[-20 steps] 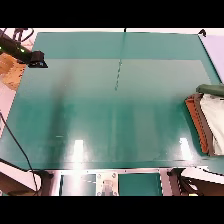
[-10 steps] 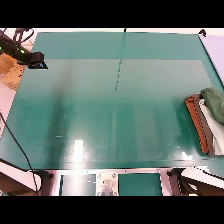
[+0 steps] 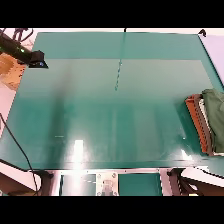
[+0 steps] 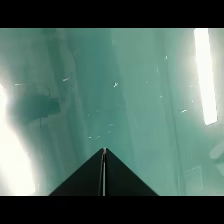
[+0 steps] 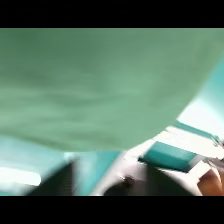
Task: Fold the shirts.
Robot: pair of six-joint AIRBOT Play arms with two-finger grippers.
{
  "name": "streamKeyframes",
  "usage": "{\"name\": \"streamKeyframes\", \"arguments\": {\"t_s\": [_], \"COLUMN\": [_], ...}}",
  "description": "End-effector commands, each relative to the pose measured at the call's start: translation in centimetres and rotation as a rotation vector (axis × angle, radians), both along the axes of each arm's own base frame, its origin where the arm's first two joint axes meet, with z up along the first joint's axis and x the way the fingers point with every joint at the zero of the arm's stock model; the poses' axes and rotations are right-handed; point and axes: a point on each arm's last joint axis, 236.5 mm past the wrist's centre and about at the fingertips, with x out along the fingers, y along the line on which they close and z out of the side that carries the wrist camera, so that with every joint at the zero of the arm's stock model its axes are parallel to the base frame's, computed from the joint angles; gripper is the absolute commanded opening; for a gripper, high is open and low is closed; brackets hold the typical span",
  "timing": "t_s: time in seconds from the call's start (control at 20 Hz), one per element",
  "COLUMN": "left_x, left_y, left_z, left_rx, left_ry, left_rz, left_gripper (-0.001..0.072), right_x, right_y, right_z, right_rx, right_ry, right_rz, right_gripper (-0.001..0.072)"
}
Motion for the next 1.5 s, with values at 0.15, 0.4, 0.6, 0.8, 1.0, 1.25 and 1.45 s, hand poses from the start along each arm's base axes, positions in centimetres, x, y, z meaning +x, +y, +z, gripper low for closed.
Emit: {"name": "streamKeyframes", "arguments": {"t_s": [0.15,0.4,0.6,0.8,1.0,1.25,1.45], "left_x": [-2.1,-7.7,-13.4,-15.9,-14.9,-13.9,-13.9], "left_y": [-0.5,-1.4,-1.4,-1.3,-1.1,-0.8,-0.9], "left_z": [3.5,1.5,-2.1,-4.1,-3.9,-3.7,-3.7], "left_rx": [-0.015,-0.034,-0.007,0.015,0.015,0.017,0.017], "left_ry": [-0.019,0.089,0.138,0.159,0.117,0.076,0.078], "left_rz": [0.033,0.058,0.100,0.102,0.119,0.136,0.135], "left_gripper": [0.0022,0.0022,0.0022,0.0023,0.0025,0.0024,0.0024], "right_x": [14.6,21.8,22.3,23.2,23.2,23.2,23.2], "right_y": [4.9,17.4,27.3,30.4,30.3,30.3,30.3], "right_z": [7.5,5.3,0.1,-0.4,-0.3,-0.3,-0.3], "right_rx": [-0.049,-0.010,0.053,0.053,0.054,0.054,0.054], "right_ry": [-0.459,-0.592,-0.608,-0.664,-0.665,-0.665,-0.665], "right_rz": [0.276,0.664,0.874,0.894,0.892,0.892,0.892], "right_gripper": [0.0019,0.0017,0.0017,0.0019,0.0018,0.0018,0.0018]}}
